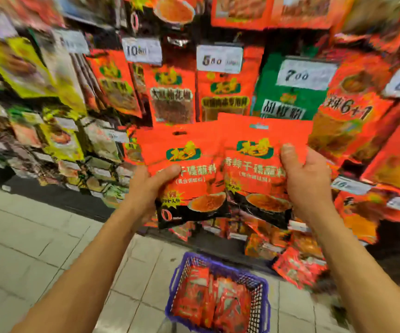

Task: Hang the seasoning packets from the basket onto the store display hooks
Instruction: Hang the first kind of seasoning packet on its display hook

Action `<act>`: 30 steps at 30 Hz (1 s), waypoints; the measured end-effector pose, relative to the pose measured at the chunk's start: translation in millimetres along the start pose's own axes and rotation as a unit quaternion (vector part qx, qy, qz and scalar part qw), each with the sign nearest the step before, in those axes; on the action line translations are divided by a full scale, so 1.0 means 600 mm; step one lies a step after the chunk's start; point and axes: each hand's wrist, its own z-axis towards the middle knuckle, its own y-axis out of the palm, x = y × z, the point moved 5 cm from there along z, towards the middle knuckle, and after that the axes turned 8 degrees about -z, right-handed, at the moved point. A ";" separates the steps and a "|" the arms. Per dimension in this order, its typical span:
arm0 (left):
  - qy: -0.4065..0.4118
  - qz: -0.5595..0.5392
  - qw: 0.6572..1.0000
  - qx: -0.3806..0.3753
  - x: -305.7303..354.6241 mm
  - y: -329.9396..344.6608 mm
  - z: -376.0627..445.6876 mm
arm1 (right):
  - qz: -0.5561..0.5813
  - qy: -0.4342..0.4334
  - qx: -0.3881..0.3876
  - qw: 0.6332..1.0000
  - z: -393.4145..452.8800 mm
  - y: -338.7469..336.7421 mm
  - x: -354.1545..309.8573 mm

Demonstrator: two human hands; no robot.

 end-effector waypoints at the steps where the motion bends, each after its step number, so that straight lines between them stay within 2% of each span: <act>1: 0.018 -0.005 1.000 -0.003 0.036 0.008 0.001 | 0.014 -0.017 0.006 1.000 0.013 -0.006 -0.034; 5: 0.077 -0.016 0.996 -0.030 0.165 0.025 0.015 | 0.028 -0.107 0.034 0.993 0.056 -0.011 -0.161; 9: 0.121 -0.024 0.992 -0.027 0.271 0.020 0.043 | 0.057 -0.154 0.049 0.985 0.100 0.017 -0.253; 19: 0.179 -0.030 0.982 -0.054 0.452 -0.032 0.146 | 0.045 -0.169 0.071 0.982 0.239 0.172 -0.409; 24: 0.190 -0.064 0.976 -0.083 0.495 -0.033 0.194 | 0.013 -0.155 0.101 0.983 0.294 0.239 -0.449; 30: 0.180 -0.039 0.976 -0.115 0.519 -0.032 0.233 | 0.005 -0.128 0.152 0.980 0.324 0.273 -0.465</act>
